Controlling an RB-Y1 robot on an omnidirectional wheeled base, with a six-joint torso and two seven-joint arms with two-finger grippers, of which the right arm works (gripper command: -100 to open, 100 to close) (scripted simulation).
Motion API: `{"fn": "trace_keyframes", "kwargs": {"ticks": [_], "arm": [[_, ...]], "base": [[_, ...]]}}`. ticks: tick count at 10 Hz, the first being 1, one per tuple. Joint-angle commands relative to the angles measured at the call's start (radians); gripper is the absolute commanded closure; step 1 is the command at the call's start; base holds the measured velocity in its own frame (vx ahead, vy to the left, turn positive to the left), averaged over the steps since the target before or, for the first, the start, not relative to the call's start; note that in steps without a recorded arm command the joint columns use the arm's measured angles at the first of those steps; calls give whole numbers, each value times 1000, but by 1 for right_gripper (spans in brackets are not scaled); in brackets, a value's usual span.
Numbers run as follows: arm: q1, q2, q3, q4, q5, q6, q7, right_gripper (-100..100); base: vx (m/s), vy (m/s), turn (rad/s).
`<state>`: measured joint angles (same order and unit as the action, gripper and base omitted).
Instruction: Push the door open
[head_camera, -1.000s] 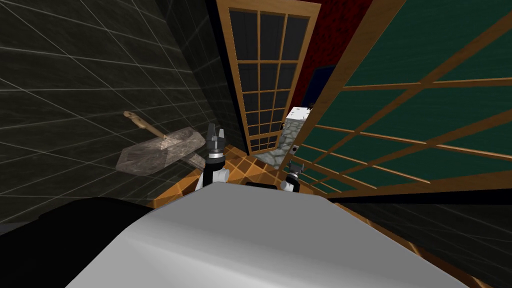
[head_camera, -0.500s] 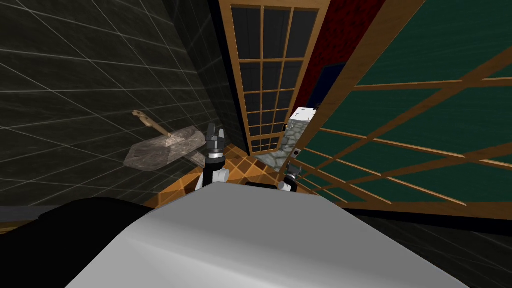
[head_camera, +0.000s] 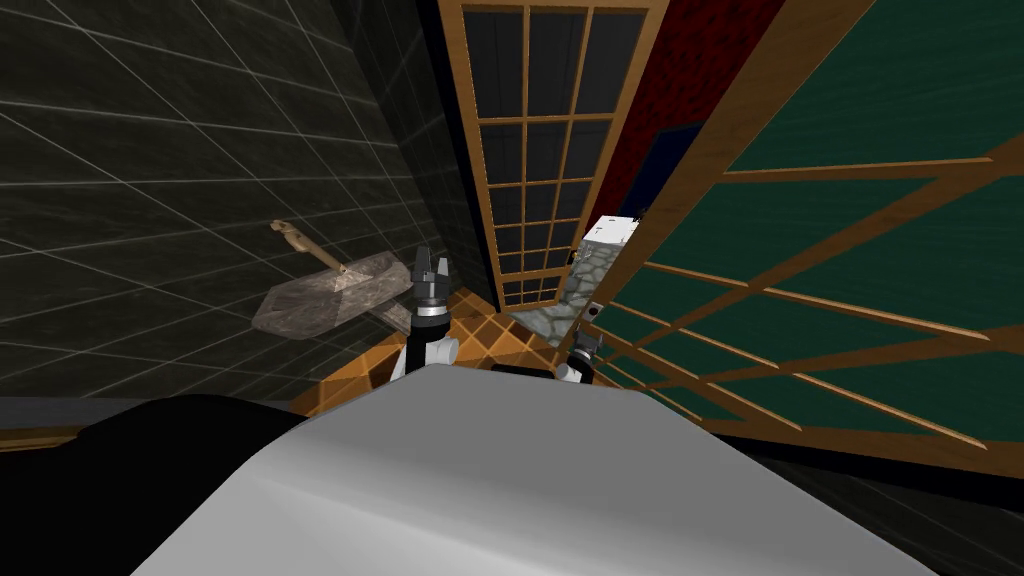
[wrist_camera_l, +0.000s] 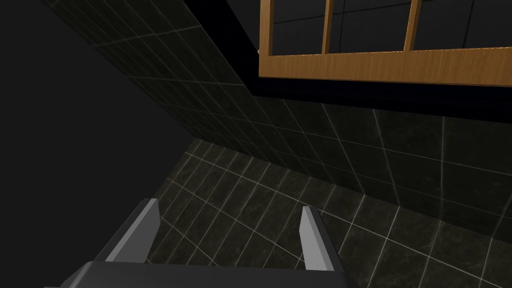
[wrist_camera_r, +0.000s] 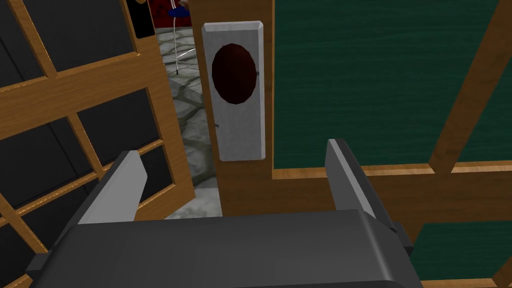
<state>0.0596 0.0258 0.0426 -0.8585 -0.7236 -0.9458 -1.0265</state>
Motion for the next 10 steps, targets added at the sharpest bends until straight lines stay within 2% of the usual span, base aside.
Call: {"fn": "trace_keyframes", "kwargs": {"ticks": [1, 2, 4, 6, 7, 8, 9, 10], "arm": [[-1, -32, -3, 3, -2, 0, -5, -100], [-2, -45, -4, 6, -3, 1, -7, -100], [-3, -53, -7, 9, -6, 1, -11, -100], [-5, -42, -11, 14, -9, 2, -16, -100], [-6, -22, -13, 16, -10, 2, -19, -100], [-7, -31, -13, 14, -10, 2, -15, -100], [-7, -31, -13, 14, -10, 2, -15, 100], [-7, -31, -13, 14, -10, 2, -15, 100]], "base": [[139, -74, 24], [165, -104, 21], [169, -93, 20], [193, -119, 21], [185, -99, 26], [85, -38, 6], [-18, 8, -8], [-26, 24, 44]]}}
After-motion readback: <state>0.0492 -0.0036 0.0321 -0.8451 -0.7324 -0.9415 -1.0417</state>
